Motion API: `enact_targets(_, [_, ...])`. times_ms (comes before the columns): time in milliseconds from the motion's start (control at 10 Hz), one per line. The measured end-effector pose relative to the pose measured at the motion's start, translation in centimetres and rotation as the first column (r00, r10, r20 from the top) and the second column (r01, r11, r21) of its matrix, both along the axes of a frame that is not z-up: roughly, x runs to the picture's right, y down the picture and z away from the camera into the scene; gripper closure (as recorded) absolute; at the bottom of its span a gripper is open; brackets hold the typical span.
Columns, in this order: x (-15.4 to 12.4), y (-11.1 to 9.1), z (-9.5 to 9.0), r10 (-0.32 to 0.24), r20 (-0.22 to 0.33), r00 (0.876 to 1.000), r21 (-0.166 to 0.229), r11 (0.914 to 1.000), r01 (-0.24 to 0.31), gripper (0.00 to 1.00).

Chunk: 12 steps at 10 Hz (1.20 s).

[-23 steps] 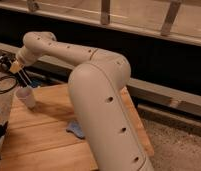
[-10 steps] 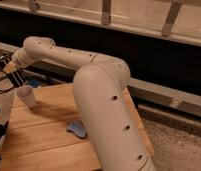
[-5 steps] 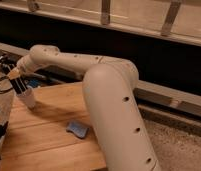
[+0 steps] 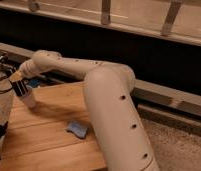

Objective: Place the eraser in the ceramic cup

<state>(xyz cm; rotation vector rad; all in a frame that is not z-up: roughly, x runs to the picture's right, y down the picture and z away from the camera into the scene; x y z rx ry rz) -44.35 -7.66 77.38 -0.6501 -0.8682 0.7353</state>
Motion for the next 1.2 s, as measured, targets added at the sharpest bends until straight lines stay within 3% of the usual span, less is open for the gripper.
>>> enact_targets(700, [-1.3,0.2,3.3,-0.038,0.035,0.999,-0.004,0.9993,0.038,0.83])
enact_targets(1200, [-0.4,0.6,3.6,-0.046,0.018,0.999,-0.025,0.9986,0.047,0.37])
